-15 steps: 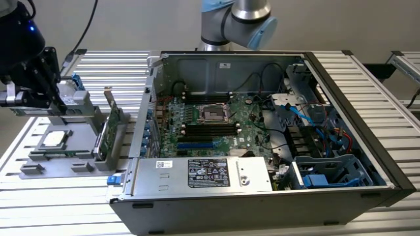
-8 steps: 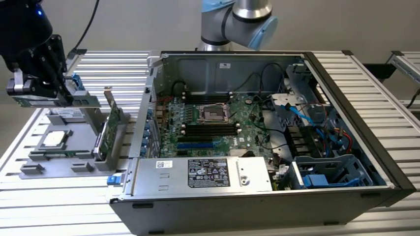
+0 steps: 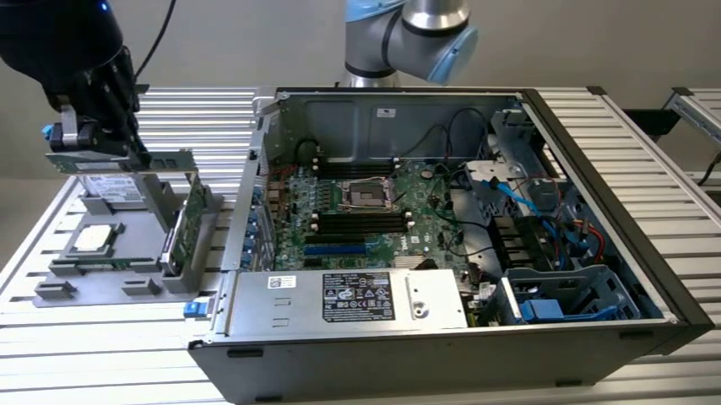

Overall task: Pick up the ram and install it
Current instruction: 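Pick up the ram and move it above insertion slot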

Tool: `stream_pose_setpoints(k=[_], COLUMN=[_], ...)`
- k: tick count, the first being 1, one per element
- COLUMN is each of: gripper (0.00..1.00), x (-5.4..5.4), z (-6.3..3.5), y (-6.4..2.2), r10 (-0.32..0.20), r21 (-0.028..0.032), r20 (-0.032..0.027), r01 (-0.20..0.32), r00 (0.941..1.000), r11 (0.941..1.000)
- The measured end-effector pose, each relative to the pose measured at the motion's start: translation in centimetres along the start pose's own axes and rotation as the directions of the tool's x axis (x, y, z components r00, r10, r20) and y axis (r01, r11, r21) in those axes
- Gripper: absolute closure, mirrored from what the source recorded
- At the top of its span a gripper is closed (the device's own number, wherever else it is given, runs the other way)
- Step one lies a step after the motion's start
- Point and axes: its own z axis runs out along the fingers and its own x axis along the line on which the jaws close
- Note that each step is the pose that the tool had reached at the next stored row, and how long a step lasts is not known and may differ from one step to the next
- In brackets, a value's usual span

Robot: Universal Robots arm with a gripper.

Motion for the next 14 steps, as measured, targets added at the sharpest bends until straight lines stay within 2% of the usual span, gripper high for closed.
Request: stream_pose_setpoints(k=[14], gripper=[0.86], x=[0.4], z=[-0.28], y=[-6.27], r10=[-0.003], r21=[-0.0004], r20=[-0.0001], r01=[0.003], r00=[1.0000], r11=[1.0000])
